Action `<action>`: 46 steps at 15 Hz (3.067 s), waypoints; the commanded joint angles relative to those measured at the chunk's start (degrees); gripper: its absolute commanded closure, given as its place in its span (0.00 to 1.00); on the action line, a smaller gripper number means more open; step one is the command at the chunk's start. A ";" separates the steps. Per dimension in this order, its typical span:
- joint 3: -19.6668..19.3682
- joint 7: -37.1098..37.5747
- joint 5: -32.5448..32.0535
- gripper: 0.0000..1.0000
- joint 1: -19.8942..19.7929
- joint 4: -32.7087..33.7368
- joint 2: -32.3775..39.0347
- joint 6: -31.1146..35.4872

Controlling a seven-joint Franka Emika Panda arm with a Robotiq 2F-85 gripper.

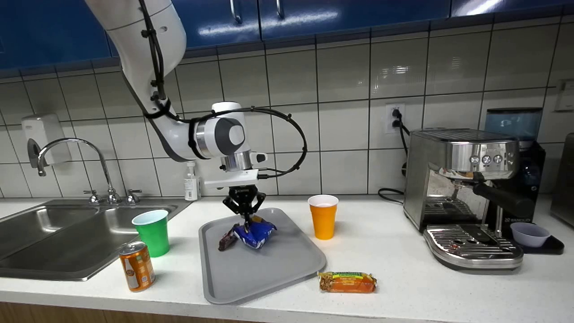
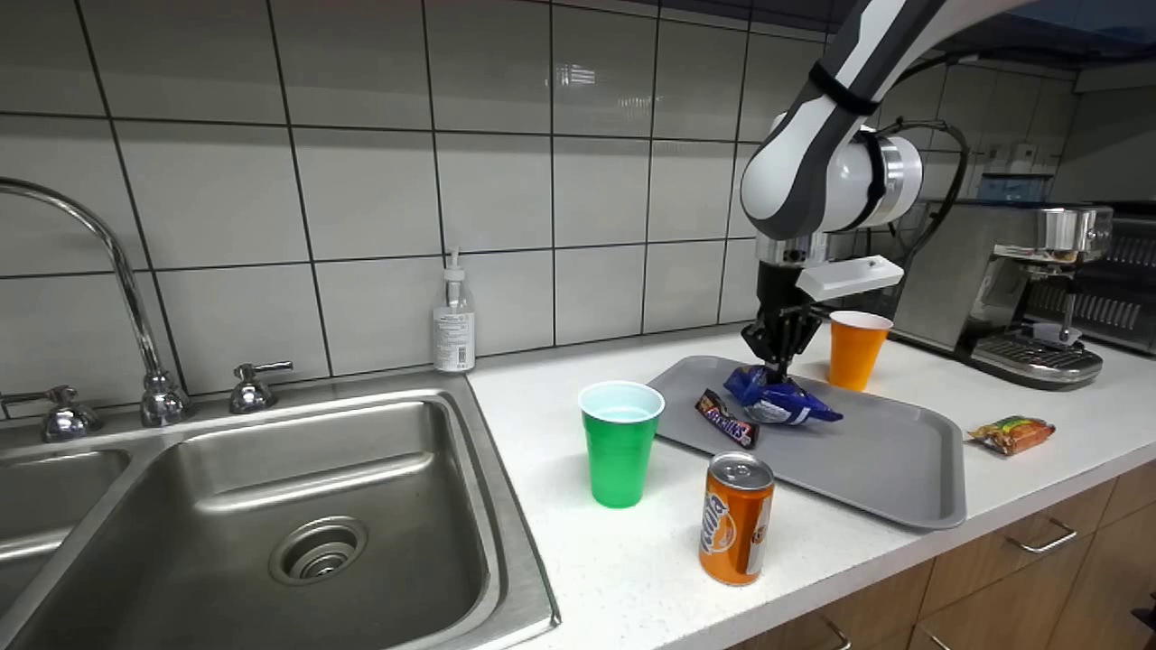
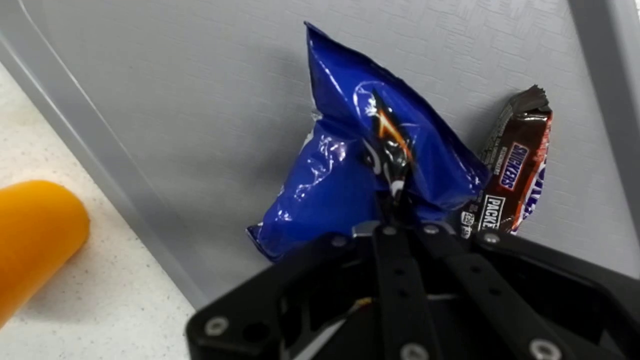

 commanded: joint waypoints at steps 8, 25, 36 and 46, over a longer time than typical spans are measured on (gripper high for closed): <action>1.18 0.19 -1.49 1.00 1.04 -0.19 -2.68 0.82; 1.18 8.50 -7.33 1.00 11.41 5.13 -0.90 0.75; 1.96 11.40 -9.47 1.00 16.44 13.18 4.89 -0.13; 2.07 11.14 -9.17 1.00 19.09 20.10 10.75 -0.75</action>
